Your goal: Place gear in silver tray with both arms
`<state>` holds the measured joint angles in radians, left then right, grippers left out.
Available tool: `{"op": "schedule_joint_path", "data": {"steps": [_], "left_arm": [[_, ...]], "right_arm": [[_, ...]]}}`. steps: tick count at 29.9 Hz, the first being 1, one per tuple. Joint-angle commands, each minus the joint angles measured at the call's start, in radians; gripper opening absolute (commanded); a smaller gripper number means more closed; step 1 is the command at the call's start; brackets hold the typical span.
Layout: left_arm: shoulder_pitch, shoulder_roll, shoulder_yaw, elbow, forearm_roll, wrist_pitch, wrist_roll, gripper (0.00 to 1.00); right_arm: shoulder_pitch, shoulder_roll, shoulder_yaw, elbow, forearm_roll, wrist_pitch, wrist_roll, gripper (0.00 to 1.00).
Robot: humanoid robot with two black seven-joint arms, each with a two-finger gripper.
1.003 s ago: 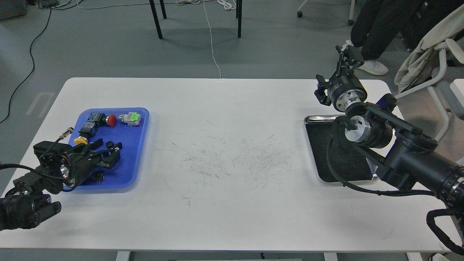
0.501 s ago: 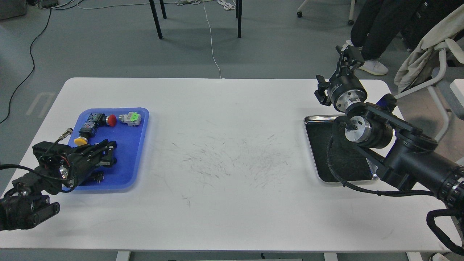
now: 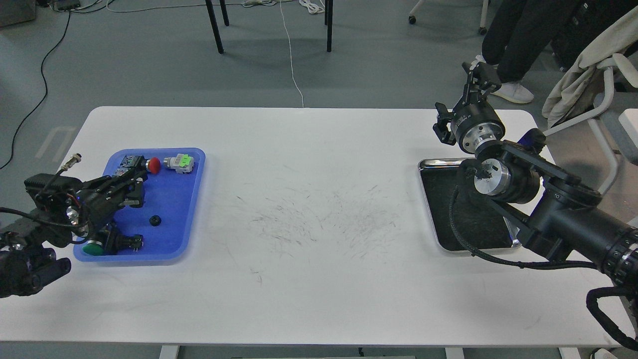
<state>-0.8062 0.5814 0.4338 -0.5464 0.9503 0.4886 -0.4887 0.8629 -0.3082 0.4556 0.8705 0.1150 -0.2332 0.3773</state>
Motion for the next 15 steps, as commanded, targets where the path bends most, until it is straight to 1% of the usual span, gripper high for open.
{"op": "schedule_joint_path", "data": {"steps": [1, 5, 7, 10, 13, 15], "left_arm": [[-0.086, 0.046, -0.012, -0.088, -0.005, 0.000, 0.000, 0.09], [-0.183, 0.048, 0.002, -0.127, 0.001, 0.000, 0.000, 0.09], [-0.220, 0.046, 0.009, -0.176, 0.011, 0.000, 0.000, 0.09], [-0.278, 0.034, 0.025, -0.207, 0.028, 0.000, 0.000, 0.09], [-0.318, -0.044, 0.071, -0.276, 0.076, 0.000, 0.000, 0.09], [-0.324, -0.090, 0.101, -0.279, 0.117, 0.000, 0.000, 0.09]], "right_arm": [[0.001, 0.000, 0.000, -0.004, 0.000, 0.000, 0.000, 0.99], [0.004, 0.001, -0.001, -0.004, 0.000, 0.000, 0.000, 0.99], [0.005, 0.000, -0.001, -0.004, 0.000, 0.000, -0.001, 0.99], [0.010, -0.003, -0.001, -0.004, 0.000, 0.000, -0.003, 0.99], [0.014, -0.008, -0.006, -0.004, -0.001, 0.000, -0.006, 0.99], [0.027, -0.009, -0.038, -0.002, 0.000, -0.001, -0.006, 0.99]]}}
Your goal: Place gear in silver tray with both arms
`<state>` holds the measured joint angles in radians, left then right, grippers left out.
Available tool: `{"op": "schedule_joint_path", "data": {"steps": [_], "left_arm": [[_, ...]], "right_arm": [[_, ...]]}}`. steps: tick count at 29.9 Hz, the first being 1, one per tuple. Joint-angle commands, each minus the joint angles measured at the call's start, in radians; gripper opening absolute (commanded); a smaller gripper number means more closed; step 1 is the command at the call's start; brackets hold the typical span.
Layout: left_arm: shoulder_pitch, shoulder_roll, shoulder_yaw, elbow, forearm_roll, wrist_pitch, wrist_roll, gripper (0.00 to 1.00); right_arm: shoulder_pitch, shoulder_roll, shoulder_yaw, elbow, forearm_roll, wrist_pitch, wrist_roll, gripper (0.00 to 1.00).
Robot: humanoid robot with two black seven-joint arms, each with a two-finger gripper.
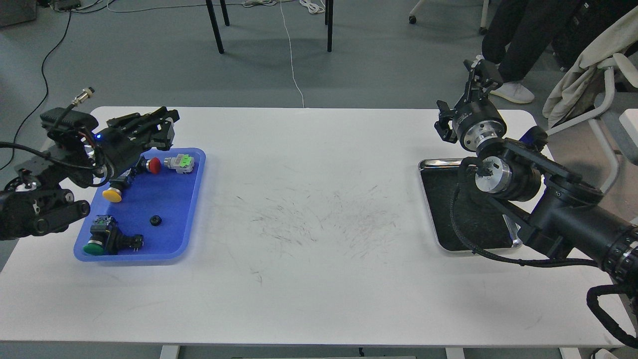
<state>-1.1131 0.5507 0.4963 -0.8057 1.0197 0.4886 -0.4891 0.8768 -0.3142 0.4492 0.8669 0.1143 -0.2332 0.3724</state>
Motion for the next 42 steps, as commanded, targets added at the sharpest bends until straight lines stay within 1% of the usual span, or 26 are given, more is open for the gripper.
{"op": "schedule_joint_path", "data": {"steps": [1, 5, 8, 10, 13, 19, 24, 36, 42], "left_arm": [[-0.017, -0.081, 0.038, -0.023, 0.049, 0.000, 0.000, 0.09], [-0.022, -0.193, 0.062, -0.001, 0.066, 0.000, 0.000, 0.09], [-0.017, -0.283, 0.114, 0.017, 0.066, 0.000, 0.000, 0.09], [-0.014, -0.343, 0.137, 0.060, 0.065, 0.000, 0.000, 0.09], [-0.008, -0.417, 0.146, 0.092, 0.065, 0.000, 0.000, 0.09], [0.012, -0.520, 0.149, 0.128, 0.063, 0.000, 0.000, 0.09], [0.048, -0.551, 0.149, 0.137, 0.063, 0.000, 0.000, 0.09], [0.128, -0.551, 0.137, 0.178, 0.059, 0.000, 0.000, 0.09], [0.133, -0.551, 0.137, 0.194, 0.054, 0.000, 0.000, 0.10]], "right_arm": [[0.023, -0.005, -0.050, 0.001, 0.001, -0.001, -0.001, 0.99], [0.051, -0.029, -0.098, 0.001, 0.001, -0.001, -0.001, 0.99], [0.073, -0.043, -0.109, 0.000, 0.001, -0.001, -0.003, 0.99], [0.080, -0.054, -0.109, 0.000, 0.001, -0.001, -0.003, 0.99], [0.085, -0.063, -0.121, 0.000, 0.001, -0.001, -0.004, 0.99], [0.103, -0.065, -0.167, -0.003, 0.001, -0.003, -0.004, 0.99], [0.119, -0.065, -0.191, -0.009, 0.001, -0.008, -0.006, 0.99], [0.152, -0.065, -0.270, -0.020, 0.001, -0.015, -0.006, 0.99], [0.166, -0.063, -0.291, -0.023, 0.001, -0.017, -0.006, 0.99]]}}
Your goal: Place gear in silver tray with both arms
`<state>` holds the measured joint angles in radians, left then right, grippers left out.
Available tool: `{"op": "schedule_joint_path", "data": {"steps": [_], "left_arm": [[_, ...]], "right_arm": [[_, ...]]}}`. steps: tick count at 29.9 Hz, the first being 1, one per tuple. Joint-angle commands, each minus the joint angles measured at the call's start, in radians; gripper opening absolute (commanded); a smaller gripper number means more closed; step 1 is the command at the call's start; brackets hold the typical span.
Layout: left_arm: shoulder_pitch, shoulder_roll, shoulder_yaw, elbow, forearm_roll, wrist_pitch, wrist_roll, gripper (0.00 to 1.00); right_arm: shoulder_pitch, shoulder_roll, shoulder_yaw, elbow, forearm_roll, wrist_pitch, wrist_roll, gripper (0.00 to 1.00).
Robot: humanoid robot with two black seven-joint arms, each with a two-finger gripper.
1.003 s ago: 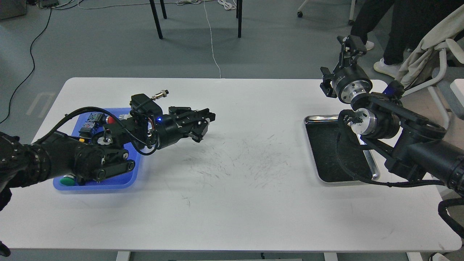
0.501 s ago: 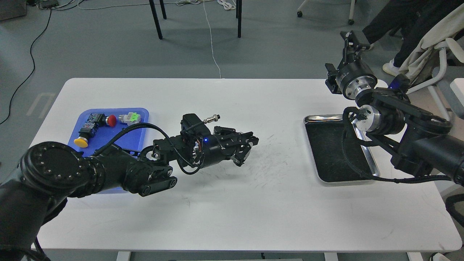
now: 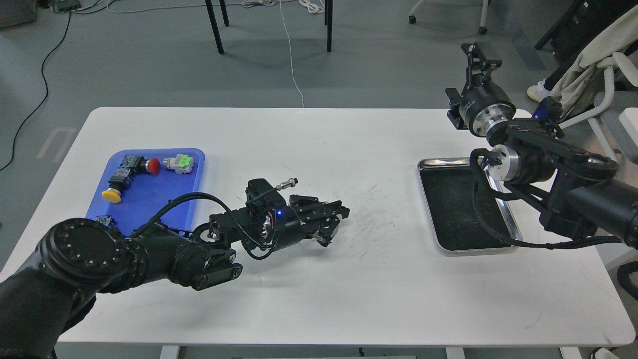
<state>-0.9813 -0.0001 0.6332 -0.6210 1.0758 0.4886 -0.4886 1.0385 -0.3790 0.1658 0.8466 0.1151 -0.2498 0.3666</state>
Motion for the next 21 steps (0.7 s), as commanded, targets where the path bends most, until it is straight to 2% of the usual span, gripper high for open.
{"op": "schedule_joint_path", "data": {"steps": [1, 11, 21], "left_arm": [[0.003, 0.000, 0.000, 0.015, -0.005, 0.000, 0.000, 0.10], [0.016, 0.000, -0.004, 0.023, -0.010, 0.000, 0.000, 0.11], [0.003, 0.000, -0.046, -0.035, -0.007, 0.000, 0.000, 0.12]], "right_arm": [[0.005, 0.002, -0.008, -0.006, 0.000, 0.000, 0.000, 0.99], [0.009, 0.005, -0.031, -0.017, 0.000, 0.000, 0.000, 0.99], [0.009, 0.005, -0.032, -0.017, -0.002, 0.000, -0.002, 0.99]]}}
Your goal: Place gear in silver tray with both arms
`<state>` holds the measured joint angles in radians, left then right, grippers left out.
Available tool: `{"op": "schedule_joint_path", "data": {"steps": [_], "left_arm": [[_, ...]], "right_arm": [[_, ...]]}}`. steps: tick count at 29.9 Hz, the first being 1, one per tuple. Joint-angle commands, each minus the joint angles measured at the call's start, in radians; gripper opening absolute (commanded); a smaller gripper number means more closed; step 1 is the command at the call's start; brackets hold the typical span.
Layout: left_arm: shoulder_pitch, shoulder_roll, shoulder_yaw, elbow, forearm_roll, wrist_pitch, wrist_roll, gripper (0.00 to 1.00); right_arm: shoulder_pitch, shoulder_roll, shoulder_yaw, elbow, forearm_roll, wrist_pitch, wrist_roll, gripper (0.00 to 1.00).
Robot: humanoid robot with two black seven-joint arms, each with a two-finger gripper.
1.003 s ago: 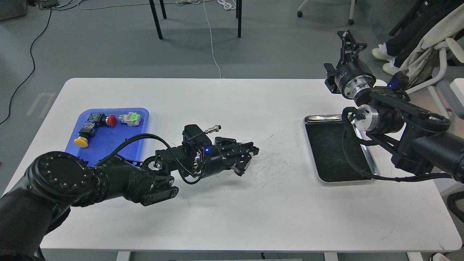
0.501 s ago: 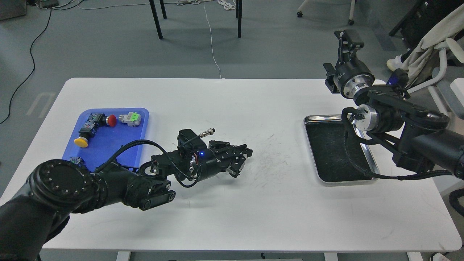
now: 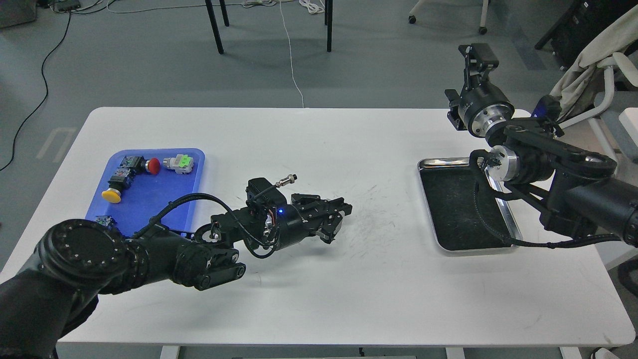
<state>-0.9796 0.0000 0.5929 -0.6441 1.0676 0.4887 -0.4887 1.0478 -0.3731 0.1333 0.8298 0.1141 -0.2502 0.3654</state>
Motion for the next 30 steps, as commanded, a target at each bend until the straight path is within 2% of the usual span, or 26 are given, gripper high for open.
{"op": "schedule_joint_path", "data": {"steps": [1, 19, 30], "left_arm": [[0.004, 0.000, -0.007, -0.011, 0.002, 0.000, 0.000, 0.13], [0.019, 0.000, -0.044, -0.081, 0.003, 0.000, 0.000, 0.16], [0.029, 0.000, -0.054, -0.081, 0.000, 0.000, 0.000, 0.42]], "right_arm": [[-0.002, -0.001, 0.000, 0.000, -0.001, 0.000, 0.000, 0.99], [0.014, 0.000, -0.021, -0.001, -0.001, -0.004, 0.000, 0.99], [0.018, 0.000, -0.023, 0.000, -0.001, -0.004, 0.000, 0.99]]}}
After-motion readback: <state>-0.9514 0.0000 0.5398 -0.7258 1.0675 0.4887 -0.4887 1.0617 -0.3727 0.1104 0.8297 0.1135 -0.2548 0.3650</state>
